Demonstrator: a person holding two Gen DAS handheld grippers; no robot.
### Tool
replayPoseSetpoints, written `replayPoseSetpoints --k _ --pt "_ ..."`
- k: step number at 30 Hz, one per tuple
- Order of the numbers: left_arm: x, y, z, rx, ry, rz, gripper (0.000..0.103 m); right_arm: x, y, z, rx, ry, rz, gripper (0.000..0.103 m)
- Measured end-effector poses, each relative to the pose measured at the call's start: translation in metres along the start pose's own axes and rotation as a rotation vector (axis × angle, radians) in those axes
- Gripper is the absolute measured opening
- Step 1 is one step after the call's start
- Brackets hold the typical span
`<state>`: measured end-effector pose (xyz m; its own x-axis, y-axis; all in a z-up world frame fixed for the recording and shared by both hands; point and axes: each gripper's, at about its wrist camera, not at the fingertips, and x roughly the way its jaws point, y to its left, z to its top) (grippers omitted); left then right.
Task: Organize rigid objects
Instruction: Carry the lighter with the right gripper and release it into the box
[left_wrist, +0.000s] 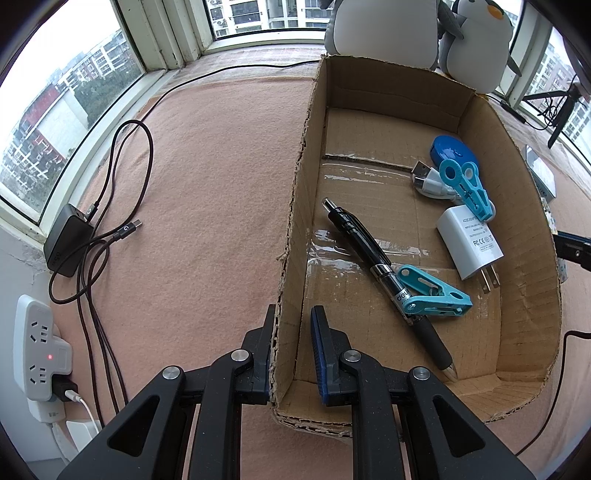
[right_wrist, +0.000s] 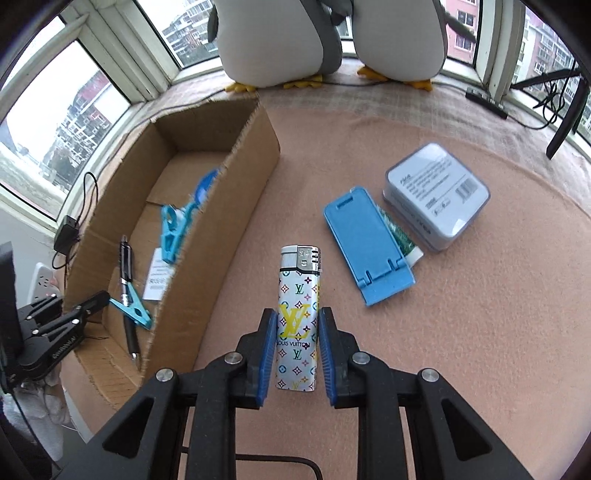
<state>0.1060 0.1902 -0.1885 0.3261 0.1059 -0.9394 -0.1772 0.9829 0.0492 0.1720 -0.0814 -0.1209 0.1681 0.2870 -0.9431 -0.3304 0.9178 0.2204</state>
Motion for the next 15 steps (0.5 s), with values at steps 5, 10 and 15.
replayPoseSetpoints --k 5,10,15 --pt "0.000 0.001 0.000 0.000 0.000 0.000 0.016 -0.023 0.012 0.015 -0.024 -0.057 0.020 0.020" --pt "0.000 0.001 0.000 0.000 0.001 0.000 0.016 -0.034 0.039 0.034 -0.068 -0.094 0.055 0.020" --pt "0.000 0.001 0.001 0.001 0.001 -0.002 0.016 -0.029 0.078 0.051 -0.126 -0.100 0.093 0.021"
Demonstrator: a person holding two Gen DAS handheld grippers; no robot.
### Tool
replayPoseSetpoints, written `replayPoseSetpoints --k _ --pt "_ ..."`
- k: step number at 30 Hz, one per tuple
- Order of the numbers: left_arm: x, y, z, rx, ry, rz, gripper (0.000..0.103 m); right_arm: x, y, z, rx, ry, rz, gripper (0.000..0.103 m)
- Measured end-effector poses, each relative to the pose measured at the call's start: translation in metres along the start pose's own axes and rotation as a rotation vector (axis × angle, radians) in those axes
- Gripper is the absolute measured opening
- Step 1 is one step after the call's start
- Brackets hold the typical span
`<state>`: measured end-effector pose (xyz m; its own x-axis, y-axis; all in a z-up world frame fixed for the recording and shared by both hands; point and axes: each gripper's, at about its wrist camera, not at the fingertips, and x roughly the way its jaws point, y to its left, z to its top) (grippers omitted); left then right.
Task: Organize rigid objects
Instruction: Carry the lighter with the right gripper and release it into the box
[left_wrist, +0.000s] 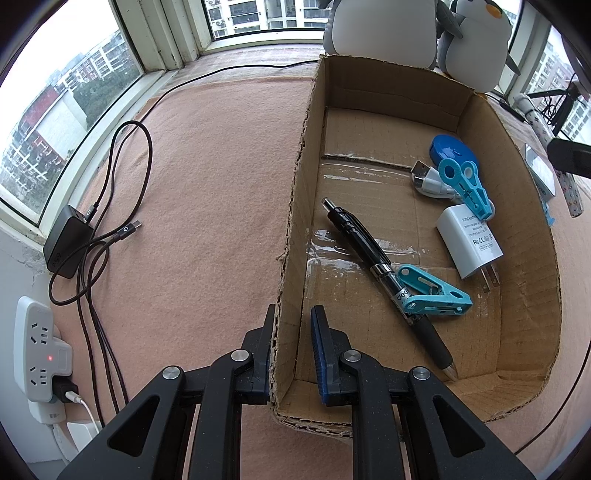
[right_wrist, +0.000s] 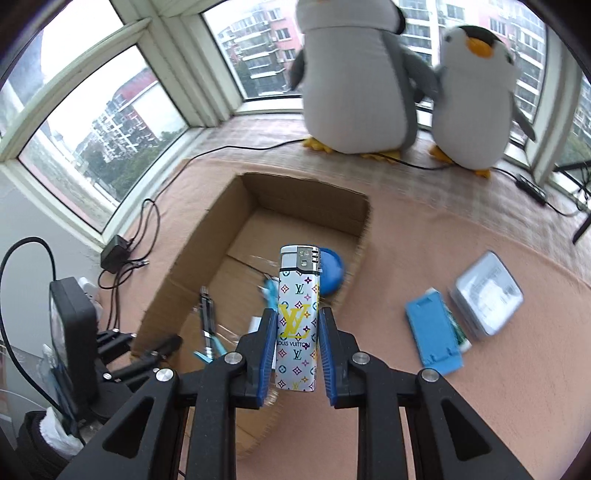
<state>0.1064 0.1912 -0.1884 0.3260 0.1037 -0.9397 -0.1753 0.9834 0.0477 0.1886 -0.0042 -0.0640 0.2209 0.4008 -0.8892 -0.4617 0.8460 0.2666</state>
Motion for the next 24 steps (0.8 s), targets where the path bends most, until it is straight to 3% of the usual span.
replayPoseSetpoints --k 8,24 --pt "0.000 0.000 0.000 0.000 0.000 -0.001 0.016 0.031 0.040 0.017 -0.040 0.031 0.043 0.021" --pt "0.000 0.001 0.000 0.000 0.000 -0.001 0.016 0.058 0.060 0.024 -0.065 0.049 0.054 0.024"
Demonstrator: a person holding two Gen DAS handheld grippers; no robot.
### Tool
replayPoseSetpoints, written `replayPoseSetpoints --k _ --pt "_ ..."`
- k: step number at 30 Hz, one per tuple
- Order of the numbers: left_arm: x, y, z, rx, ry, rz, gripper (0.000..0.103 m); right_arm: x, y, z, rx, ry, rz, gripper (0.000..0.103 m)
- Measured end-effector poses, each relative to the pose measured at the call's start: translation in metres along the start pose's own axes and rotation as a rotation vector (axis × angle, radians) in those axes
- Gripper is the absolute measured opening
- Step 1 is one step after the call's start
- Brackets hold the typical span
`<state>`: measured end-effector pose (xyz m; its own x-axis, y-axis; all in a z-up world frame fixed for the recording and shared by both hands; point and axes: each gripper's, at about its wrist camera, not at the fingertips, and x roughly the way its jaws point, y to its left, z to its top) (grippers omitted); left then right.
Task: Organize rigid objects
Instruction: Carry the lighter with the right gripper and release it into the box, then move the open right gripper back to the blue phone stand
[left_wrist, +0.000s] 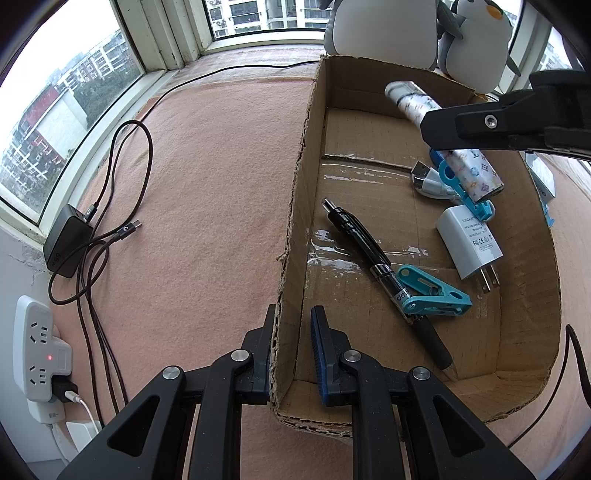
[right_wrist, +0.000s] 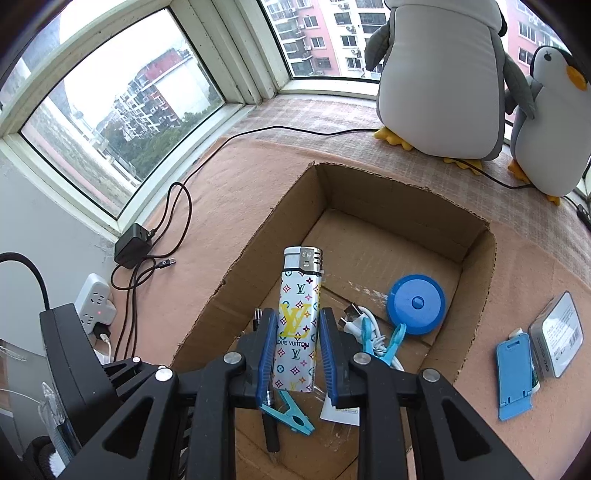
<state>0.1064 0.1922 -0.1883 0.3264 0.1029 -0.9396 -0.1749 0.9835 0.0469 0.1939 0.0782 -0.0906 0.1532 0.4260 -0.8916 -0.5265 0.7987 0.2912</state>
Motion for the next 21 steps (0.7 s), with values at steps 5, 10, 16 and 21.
replayPoseSetpoints --k 5,10,16,21 --pt "0.000 0.000 0.000 0.000 -0.001 0.000 0.016 -0.007 -0.003 0.000 -0.006 -0.032 -0.018 0.046" --pt "0.000 0.001 0.000 0.000 -0.001 0.000 0.016 -0.014 -0.007 0.000 -0.002 -0.043 -0.019 0.046" --pt "0.000 0.001 0.000 0.000 -0.001 0.000 0.016 -0.026 -0.017 -0.005 -0.003 -0.050 -0.022 0.046" --pt "-0.001 0.001 0.000 0.000 -0.001 0.001 0.016 -0.040 -0.036 -0.015 0.020 -0.062 -0.034 0.046"
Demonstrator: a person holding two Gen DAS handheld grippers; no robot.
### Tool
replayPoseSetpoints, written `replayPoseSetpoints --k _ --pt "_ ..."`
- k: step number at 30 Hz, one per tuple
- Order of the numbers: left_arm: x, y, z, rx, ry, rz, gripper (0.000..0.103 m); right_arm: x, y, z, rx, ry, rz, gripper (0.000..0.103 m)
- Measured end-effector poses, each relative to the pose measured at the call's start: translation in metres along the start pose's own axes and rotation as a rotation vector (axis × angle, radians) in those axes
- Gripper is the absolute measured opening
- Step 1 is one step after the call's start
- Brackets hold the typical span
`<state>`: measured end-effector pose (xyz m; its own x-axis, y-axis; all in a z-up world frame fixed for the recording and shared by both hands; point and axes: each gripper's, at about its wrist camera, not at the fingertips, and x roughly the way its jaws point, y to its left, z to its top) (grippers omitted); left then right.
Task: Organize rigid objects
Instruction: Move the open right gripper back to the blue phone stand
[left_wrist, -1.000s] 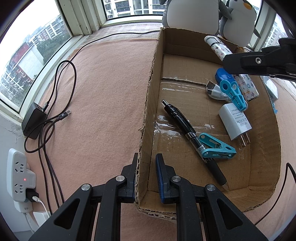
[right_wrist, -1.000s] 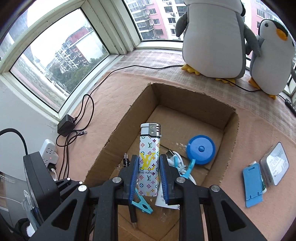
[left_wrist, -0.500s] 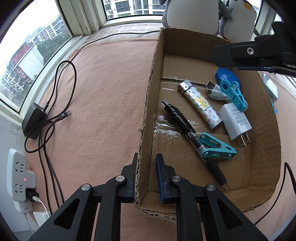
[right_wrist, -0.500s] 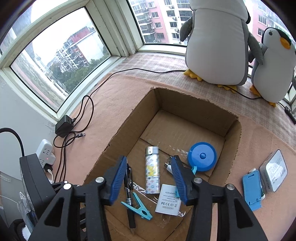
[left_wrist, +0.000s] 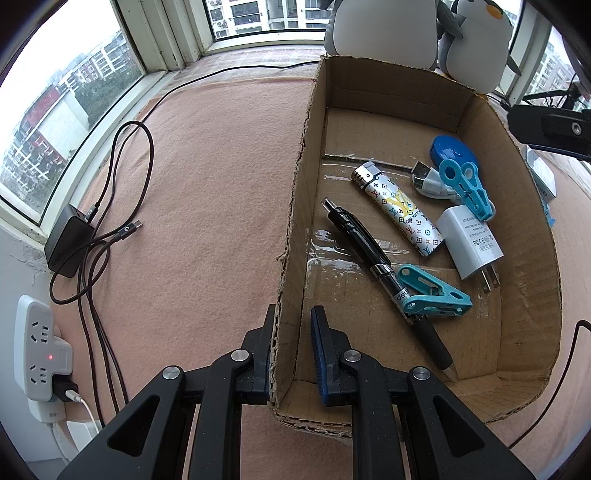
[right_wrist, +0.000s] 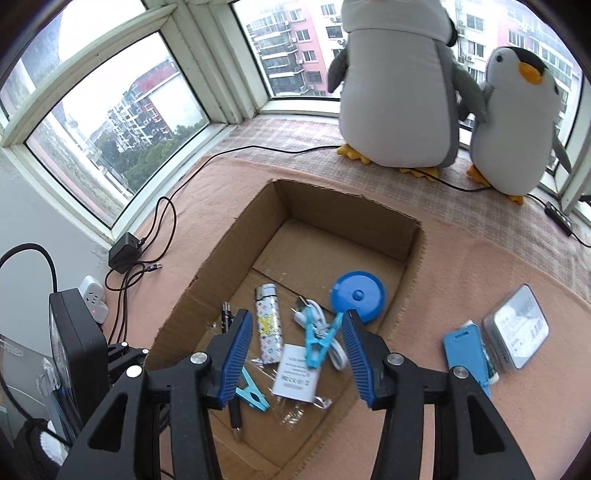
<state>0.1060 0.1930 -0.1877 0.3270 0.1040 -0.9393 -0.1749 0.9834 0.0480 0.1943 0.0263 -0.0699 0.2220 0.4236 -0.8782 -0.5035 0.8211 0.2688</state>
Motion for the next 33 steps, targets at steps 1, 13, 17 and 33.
replayPoseSetpoints --k 1,13,17,33 --pt "0.000 0.000 0.000 0.000 0.000 -0.001 0.016 -0.003 -0.004 -0.002 0.004 -0.002 -0.003 0.046" --pt "-0.001 0.002 0.001 0.002 0.000 0.003 0.016 -0.035 -0.064 -0.029 0.051 -0.015 -0.064 0.051" --pt "-0.001 0.001 0.001 0.002 0.000 0.003 0.016 -0.039 -0.089 -0.039 0.060 -0.005 -0.080 0.054" --pt "-0.003 0.002 0.000 0.004 0.000 0.005 0.016 -0.010 -0.140 -0.067 0.110 0.080 -0.063 0.056"
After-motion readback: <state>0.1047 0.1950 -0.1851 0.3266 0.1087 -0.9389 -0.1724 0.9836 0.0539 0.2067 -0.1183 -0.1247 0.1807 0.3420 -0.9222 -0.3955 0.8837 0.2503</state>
